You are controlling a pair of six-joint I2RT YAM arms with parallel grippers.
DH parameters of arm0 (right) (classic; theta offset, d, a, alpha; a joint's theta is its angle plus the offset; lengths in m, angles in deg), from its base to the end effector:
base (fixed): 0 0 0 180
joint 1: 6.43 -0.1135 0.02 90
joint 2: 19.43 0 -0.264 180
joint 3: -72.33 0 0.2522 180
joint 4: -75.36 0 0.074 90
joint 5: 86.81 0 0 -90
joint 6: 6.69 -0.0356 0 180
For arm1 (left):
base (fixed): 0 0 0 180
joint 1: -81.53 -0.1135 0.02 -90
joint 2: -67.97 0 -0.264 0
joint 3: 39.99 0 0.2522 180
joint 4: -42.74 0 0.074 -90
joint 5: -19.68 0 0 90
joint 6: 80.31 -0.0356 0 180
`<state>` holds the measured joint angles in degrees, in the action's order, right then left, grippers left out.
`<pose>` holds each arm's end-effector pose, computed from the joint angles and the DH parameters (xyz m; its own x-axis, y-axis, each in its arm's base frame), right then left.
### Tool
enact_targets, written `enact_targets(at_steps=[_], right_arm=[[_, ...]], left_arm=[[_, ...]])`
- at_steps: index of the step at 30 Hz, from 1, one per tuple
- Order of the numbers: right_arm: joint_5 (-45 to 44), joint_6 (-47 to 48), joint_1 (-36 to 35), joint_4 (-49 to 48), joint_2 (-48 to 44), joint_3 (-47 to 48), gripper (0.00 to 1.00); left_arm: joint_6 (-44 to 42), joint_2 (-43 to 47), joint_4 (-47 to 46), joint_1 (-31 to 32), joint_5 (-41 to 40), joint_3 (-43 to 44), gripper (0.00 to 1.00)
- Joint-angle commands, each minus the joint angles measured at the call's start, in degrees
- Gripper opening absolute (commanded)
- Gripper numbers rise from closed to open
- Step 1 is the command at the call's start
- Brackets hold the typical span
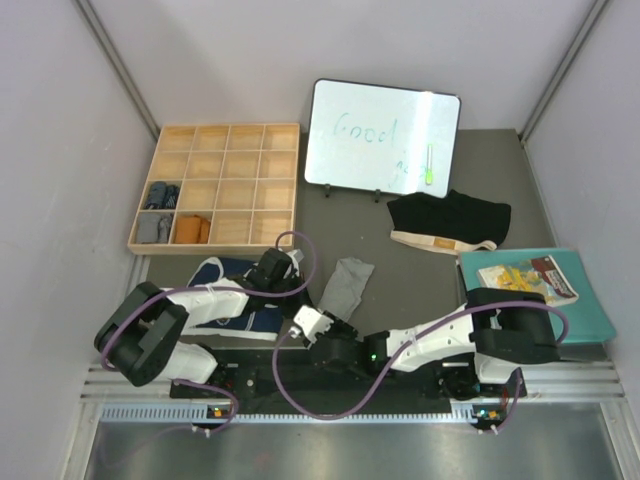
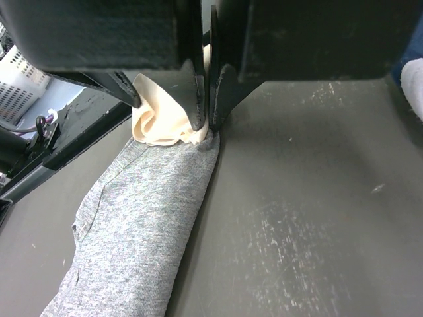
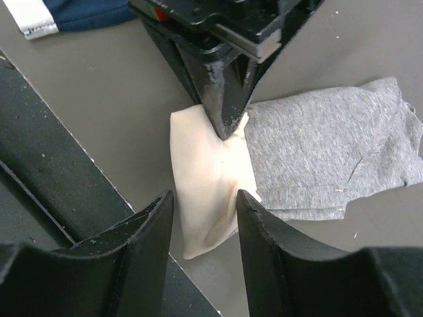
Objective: Roll the underwear
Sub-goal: Roll the underwear to the center of the board.
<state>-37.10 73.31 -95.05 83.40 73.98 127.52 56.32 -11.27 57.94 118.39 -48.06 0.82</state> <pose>0.0303 0.3031 0.1479 -0.1477 -0.6305 -0.7620 -0.7373 0.5837 -0.3400 0.1773 -0.1498 0.1300 -0.9766 -0.1086 -0.1855 0.0363 0.7671 -0.6405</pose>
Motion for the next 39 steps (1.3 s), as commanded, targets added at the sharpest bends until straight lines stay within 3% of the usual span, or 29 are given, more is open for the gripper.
enact_targets(at_steps=[1, 11, 19, 20, 24, 25, 27, 29, 30, 32, 33, 36, 39], right_arm=[[1.2, 1.8, -0.7, -2.2, 1.9, 3.0, 0.43], [3.3, 0.4, 2.2, -0.2, 4.7, 4.6, 0.44], [8.9, 0.2, 5.0, 2.5, 6.8, 6.4, 0.37], [9.4, 0.4, 5.1, 2.5, 6.8, 6.3, 0.35], [12.2, 0.9, 6.0, 2.4, 5.6, 5.8, 0.02], [13.4, 0.9, 6.3, 2.5, 5.2, 5.8, 0.0], [15.2, 0.9, 6.8, 2.3, 4.7, 5.1, 0.0], [17.0, 0.9, 7.2, 1.9, 3.6, 4.6, 0.0], [19.0, 0.9, 7.6, 1.8, 3.0, 4.1, 0.0], [21.3, 0.2, 8.9, 1.9, 1.1, 3.8, 0.0], [23.1, 0.0, 9.3, 1.9, 0.4, 3.3, 0.0], [28.6, -1.5, 12.1, 1.1, -2.7, 1.9, 0.0], [34.6, -3.3, 15.7, 0.5, -4.5, 0.9, 0.0]], left_arm=[[-2.0, 0.1, 6.5, 0.2, -0.7, -0.1, 0.0], [-2.2, 0.6, 7.1, 0.2, -0.2, 0.5, 0.0], [-2.2, 0.9, 6.9, 0.2, 0.4, 0.7, 0.0], [-2.2, 1.0, 6.8, 0.2, 0.6, 0.7, 0.0], [-1.9, 1.2, 5.6, 0.2, 1.4, 0.4, 0.0], [-1.8, 1.4, 5.3, 0.1, 1.6, 0.2, 0.0], [-1.3, 2.0, 4.7, 0.1, 2.0, 0.0, 0.04], [-1.0, 2.8, 4.1, 0.1, 2.1, -0.2, 0.15], [-0.8, 3.7, 4.0, 0.1, 1.5, -0.2, 0.32], [-0.6, 5.1, 4.5, 0.1, 0.2, -0.2, 0.44], [-0.5, 6.9, 4.8, 0.1, -1.6, -0.1, 0.56], [0.0, 10.5, 5.7, 0.0, -4.2, -0.3, 0.69], [0.7, 13.7, 5.5, -0.2, -7.6, -1.3, 0.7]])
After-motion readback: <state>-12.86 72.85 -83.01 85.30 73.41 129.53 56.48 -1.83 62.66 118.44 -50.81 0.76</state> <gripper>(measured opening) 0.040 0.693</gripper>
